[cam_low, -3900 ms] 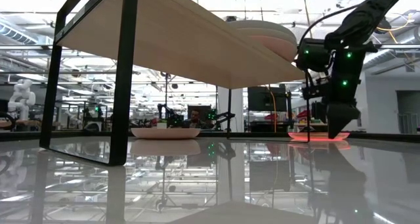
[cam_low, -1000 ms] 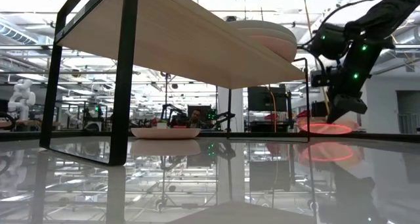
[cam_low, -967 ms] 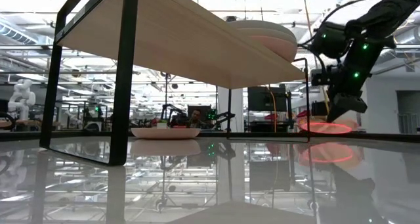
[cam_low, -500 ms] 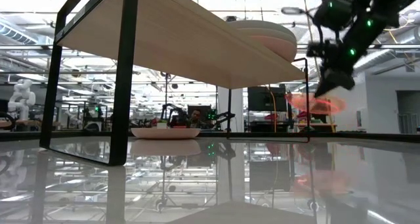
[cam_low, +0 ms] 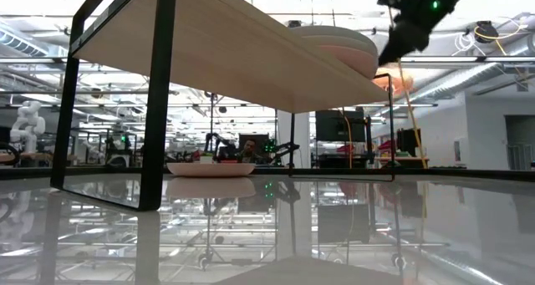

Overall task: Place and stack plates onto a shelf
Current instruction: Stack the small orange plate on top of the small pink plate on the shelf

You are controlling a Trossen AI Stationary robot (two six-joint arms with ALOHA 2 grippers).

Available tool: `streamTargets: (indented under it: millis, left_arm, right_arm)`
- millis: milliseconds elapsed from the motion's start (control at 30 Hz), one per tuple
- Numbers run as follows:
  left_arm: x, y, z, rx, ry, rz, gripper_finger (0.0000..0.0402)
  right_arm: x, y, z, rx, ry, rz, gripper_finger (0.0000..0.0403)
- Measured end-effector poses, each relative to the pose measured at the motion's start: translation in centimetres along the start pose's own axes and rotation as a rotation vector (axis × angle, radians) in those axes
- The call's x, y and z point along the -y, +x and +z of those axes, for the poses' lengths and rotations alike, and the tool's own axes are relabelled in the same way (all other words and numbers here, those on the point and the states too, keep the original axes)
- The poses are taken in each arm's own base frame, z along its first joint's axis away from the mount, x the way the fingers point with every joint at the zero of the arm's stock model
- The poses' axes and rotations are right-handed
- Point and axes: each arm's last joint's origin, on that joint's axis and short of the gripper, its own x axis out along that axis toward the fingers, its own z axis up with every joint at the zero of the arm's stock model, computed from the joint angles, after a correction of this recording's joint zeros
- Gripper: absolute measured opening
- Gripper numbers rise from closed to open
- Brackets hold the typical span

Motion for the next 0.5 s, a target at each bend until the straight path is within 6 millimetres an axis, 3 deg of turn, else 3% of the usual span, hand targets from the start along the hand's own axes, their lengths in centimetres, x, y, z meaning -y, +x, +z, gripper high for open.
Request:
streamTargets:
  millis: [500]
  left_arm:
    - [0.0,0.0,0.0,-0.002,-0.019,0.0,0.0211]
  right_arm:
    - [-5.2,-3.9,7.8,0.12,-0.202,0.102,0.0]
